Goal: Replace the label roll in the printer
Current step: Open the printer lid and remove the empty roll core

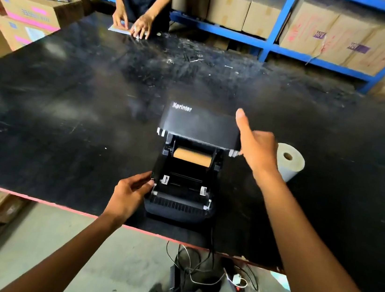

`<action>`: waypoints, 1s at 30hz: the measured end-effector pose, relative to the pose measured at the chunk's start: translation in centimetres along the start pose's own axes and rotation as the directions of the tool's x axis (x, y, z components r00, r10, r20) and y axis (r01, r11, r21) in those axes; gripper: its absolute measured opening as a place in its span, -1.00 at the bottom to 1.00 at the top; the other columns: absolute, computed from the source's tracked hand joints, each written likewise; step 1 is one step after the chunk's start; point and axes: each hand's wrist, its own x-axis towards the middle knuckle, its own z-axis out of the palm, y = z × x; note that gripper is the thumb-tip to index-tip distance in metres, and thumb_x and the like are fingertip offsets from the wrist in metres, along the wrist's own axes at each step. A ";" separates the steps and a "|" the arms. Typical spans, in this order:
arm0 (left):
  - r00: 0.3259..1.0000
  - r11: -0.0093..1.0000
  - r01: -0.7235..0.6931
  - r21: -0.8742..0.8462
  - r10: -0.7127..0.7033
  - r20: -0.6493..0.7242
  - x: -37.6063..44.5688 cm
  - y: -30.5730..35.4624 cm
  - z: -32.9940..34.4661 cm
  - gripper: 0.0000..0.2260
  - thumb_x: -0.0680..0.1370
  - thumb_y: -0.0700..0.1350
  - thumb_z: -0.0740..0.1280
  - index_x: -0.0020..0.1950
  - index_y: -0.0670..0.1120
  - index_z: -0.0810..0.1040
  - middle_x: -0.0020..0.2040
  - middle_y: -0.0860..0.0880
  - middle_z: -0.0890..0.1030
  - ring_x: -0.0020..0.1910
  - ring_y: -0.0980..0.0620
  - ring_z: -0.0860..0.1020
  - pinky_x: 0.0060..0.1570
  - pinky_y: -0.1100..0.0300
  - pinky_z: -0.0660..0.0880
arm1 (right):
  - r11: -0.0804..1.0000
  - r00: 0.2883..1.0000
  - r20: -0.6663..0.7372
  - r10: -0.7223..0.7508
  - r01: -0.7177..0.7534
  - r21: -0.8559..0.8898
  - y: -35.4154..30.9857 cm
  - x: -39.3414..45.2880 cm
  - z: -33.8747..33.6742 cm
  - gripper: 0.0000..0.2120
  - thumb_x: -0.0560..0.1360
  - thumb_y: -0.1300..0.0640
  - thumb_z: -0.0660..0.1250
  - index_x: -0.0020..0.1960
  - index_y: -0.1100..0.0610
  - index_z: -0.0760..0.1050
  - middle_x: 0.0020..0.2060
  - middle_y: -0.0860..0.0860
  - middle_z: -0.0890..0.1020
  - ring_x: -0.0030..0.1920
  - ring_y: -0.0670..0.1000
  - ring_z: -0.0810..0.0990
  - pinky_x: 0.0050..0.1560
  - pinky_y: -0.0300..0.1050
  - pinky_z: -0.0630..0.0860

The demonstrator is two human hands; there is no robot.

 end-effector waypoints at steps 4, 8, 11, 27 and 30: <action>1.000 1.000 -0.009 0.013 0.009 0.008 0.2 -0.3 -0.1 -0.65 0.52 -0.20 0.37 0.30 -0.20 0.52 0.18 -0.13 0.64 0.12 0.06 0.61 0.30 0.08 0.44 | 0.993 0.993 0.042 0.112 -0.114 0.027 -2.0 2.8 0.2 -0.34 0.16 -0.52 0.23 -0.46 0.13 0.37 -0.29 0.13 0.60 -0.26 0.15 0.57 -0.18 0.01 0.55; 1.000 1.000 -0.016 0.001 0.016 -0.004 0.2 -0.5 0.0 -0.66 0.51 -0.18 0.38 0.29 -0.18 0.52 0.17 -0.11 0.64 0.11 0.09 0.60 0.26 0.15 0.44 | 0.997 1.000 -0.025 -0.019 0.020 0.072 -2.0 2.8 0.8 -0.46 0.31 -0.30 0.34 -0.53 0.12 0.31 -0.53 0.04 0.47 -0.44 0.05 0.43 -0.30 -0.07 0.41; 1.000 1.000 -0.010 0.000 0.010 0.015 0.2 -0.5 -0.3 -0.66 0.51 -0.18 0.38 0.29 -0.15 0.53 0.16 -0.07 0.64 0.09 0.14 0.60 0.28 0.14 0.44 | 0.979 0.996 -0.002 -0.085 0.083 0.186 -1.7 2.7 1.4 -0.71 0.43 -0.10 0.37 -0.13 0.14 0.60 -0.21 0.15 0.68 -0.31 0.05 0.56 -0.20 -0.03 0.48; 0.955 0.695 -0.258 0.671 0.291 0.066 7.3 5.3 3.4 -0.51 0.53 0.02 0.34 0.44 -0.05 0.37 0.50 -0.23 0.26 0.51 -0.18 0.11 0.43 -0.10 0.17 | 0.872 0.915 0.378 -0.139 0.295 -0.392 7.9 -0.1 5.9 -0.56 0.53 -0.04 0.28 0.34 0.12 0.45 0.52 0.14 0.18 0.51 0.11 0.08 0.44 0.08 0.07; 0.959 0.657 -0.236 0.716 0.277 0.062 6.8 4.6 4.3 -0.52 0.55 0.04 0.30 0.44 -0.02 0.35 0.54 -0.20 0.18 0.54 -0.17 -0.01 0.43 -0.12 0.12 | 0.862 0.920 0.350 -0.175 0.315 -0.397 8.7 -1.5 7.1 -0.62 0.58 0.04 0.21 0.33 0.16 0.45 0.53 0.13 0.16 0.52 0.10 0.06 0.45 0.04 0.05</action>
